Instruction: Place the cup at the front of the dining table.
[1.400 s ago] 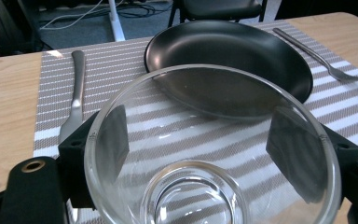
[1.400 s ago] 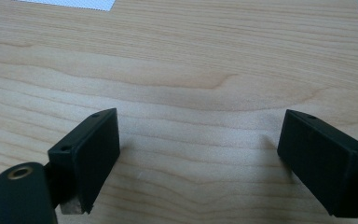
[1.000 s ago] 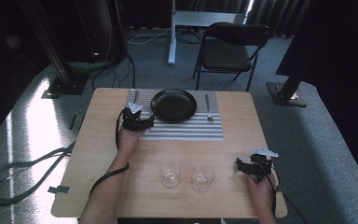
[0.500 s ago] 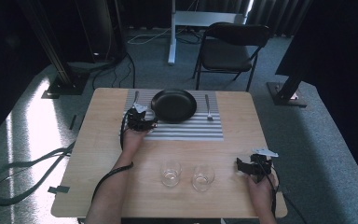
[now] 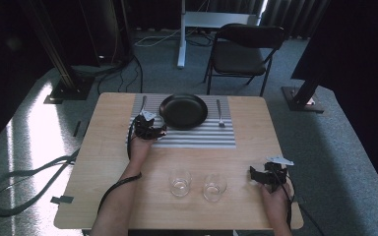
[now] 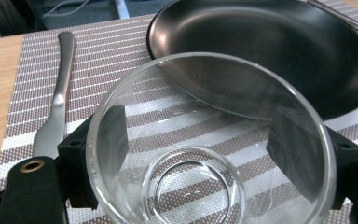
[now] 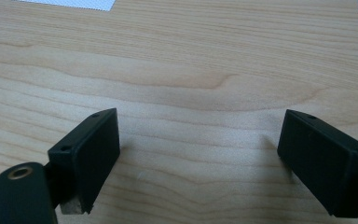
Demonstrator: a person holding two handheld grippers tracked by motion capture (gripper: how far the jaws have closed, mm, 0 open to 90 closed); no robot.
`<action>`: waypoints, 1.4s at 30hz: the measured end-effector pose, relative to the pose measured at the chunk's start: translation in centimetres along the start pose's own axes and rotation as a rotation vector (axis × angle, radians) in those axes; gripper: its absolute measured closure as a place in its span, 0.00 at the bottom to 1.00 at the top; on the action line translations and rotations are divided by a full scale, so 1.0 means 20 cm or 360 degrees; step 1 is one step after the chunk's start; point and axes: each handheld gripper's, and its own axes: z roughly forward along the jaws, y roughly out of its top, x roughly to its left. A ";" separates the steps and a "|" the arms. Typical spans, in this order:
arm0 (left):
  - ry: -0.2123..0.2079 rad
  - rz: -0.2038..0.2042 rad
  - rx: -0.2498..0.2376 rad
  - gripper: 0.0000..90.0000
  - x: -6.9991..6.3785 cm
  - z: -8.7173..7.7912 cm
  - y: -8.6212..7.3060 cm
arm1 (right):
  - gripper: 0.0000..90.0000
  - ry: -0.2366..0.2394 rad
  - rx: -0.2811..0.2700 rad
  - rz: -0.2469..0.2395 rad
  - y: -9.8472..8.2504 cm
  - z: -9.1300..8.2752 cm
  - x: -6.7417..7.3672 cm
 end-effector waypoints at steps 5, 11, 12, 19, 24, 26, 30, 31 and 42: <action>-0.0019 0.0014 0.0050 0.18 0.00 0.00 -0.01 | 0.14 0.0000 -0.0001 -0.0001 0.00 0.00 0.00; -0.0035 0.0005 0.0051 0.18 0.00 -0.01 -0.02 | 0.14 0.0000 0.0000 0.0000 0.00 0.00 0.00; -0.0032 0.0016 0.0042 0.18 0.00 -0.02 -0.02 | 0.14 0.0000 0.0000 -0.0001 0.00 0.00 0.00; -0.0036 0.0038 0.0066 0.18 0.01 -0.03 -0.04 | 0.14 0.0000 -0.0001 0.0000 0.00 0.00 0.00; -0.0048 0.0071 0.0063 0.18 0.01 -0.04 -0.06 | 0.14 0.0000 0.0000 -0.0002 0.00 0.00 0.00; -0.0052 0.0073 0.0076 0.18 0.01 -0.05 -0.06 | 0.14 0.0000 0.0000 0.0000 0.00 0.00 0.00; -0.0061 0.0064 0.0076 0.18 0.01 -0.06 -0.07 | 0.14 0.0000 -0.0001 -0.0001 0.00 0.00 0.00; -0.0061 0.0064 0.0076 0.18 0.01 -0.06 -0.07 | 0.14 0.0000 -0.0001 -0.0001 0.00 0.00 0.00; -0.0084 0.0057 0.0093 0.18 0.02 -0.13 -0.12 | 0.14 0.0000 0.0000 -0.0001 0.00 0.00 0.00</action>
